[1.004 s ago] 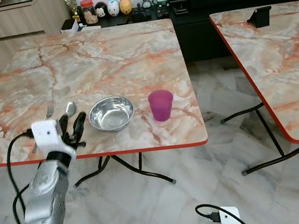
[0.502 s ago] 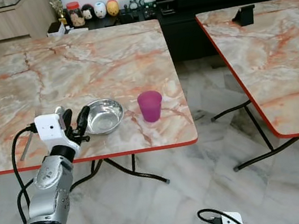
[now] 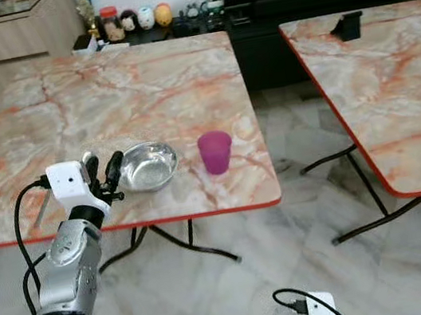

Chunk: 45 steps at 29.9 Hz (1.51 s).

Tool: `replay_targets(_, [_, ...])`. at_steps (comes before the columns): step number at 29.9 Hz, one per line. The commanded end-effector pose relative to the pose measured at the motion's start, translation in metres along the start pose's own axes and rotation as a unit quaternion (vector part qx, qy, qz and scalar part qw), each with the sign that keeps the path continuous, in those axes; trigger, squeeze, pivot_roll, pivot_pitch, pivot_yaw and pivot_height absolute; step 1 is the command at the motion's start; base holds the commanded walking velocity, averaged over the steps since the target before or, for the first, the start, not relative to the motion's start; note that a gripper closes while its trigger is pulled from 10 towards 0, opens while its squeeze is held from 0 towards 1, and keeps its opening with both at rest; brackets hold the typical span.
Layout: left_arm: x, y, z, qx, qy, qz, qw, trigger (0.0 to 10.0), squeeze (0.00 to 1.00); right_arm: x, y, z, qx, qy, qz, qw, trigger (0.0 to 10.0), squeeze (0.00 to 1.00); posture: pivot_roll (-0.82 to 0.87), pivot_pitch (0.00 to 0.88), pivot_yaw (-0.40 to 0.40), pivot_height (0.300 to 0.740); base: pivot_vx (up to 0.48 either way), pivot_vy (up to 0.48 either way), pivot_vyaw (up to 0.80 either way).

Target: Setting the table

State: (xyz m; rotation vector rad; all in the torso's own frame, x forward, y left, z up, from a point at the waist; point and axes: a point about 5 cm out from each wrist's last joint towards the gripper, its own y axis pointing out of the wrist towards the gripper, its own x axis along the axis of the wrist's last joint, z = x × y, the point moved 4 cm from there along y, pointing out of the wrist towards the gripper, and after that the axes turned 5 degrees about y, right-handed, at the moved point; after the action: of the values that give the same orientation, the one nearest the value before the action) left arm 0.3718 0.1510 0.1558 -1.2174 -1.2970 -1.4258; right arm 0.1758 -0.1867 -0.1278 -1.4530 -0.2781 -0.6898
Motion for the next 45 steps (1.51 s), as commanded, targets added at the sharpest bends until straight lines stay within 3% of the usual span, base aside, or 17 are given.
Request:
replay_targets(1, [-0.001,0.000,0.003,0.003,-0.001,0.004,1.000,10.0,0.00,-0.002,0.000,-0.001,-0.002,0.006,0.004,1.000,10.0,0.00,0.00,0.000,0.008,0.740,0.285,0.000,0.00])
replay_targets(17, [0.004,0.003,0.005,0.007,-0.003,-0.001,1.000,10.0,0.00,-0.005,-0.001,-0.003,-0.002,0.005,0.012,1.000,10.0,0.00,0.01,0.000,0.008,0.740,0.269,0.000,0.00])
replay_targets(22, [0.000,0.005,0.007,0.009,-0.056,0.026,0.998,10.0,0.00,-0.006,-0.001,-0.001,0.001,0.003,0.015,1.000,10.0,0.00,0.01,0.000,0.009,0.740,0.000,0.000,0.00])
replay_targets(25, [0.000,0.005,0.007,0.006,-0.062,0.028,0.998,10.0,0.00,-0.006,-0.001,-0.001,0.001,0.003,0.015,1.000,10.0,0.00,0.01,0.000,0.009,0.740,0.000,0.000,0.00])
replay_targets(26, [-0.001,0.004,0.009,0.006,-0.071,0.035,0.997,10.0,1.00,-0.006,-0.001,0.000,0.001,0.002,0.017,1.000,10.0,0.00,0.01,0.000,0.011,0.740,0.000,0.000,0.00])
replay_targets(29, [-0.004,0.003,0.015,0.016,-0.073,0.044,0.996,10.0,1.00,-0.006,0.000,0.001,0.002,0.001,0.018,1.000,10.0,0.00,0.01,0.000,0.011,0.740,0.000,0.000,0.00])
replay_targets(34, [-0.012,-0.005,0.042,0.061,-0.059,0.076,0.993,10.0,1.00,-0.010,0.000,0.005,0.004,-0.001,0.025,1.000,10.0,0.00,0.01,0.000,0.016,0.740,0.000,0.000,0.00])
replay_targets(40, [-0.016,-0.009,0.051,0.055,-0.053,0.104,0.992,10.0,1.00,-0.015,-0.001,0.008,0.007,0.000,0.030,1.000,10.0,0.00,0.01,0.000,0.018,0.740,0.000,0.000,0.00])
replay_targets(45, [-0.020,-0.022,0.062,0.047,-0.052,0.157,0.985,10.0,1.00,-0.025,-0.003,0.011,0.008,-0.009,0.042,0.999,10.0,0.00,0.02,0.000,0.020,0.740,0.000,0.000,0.00])
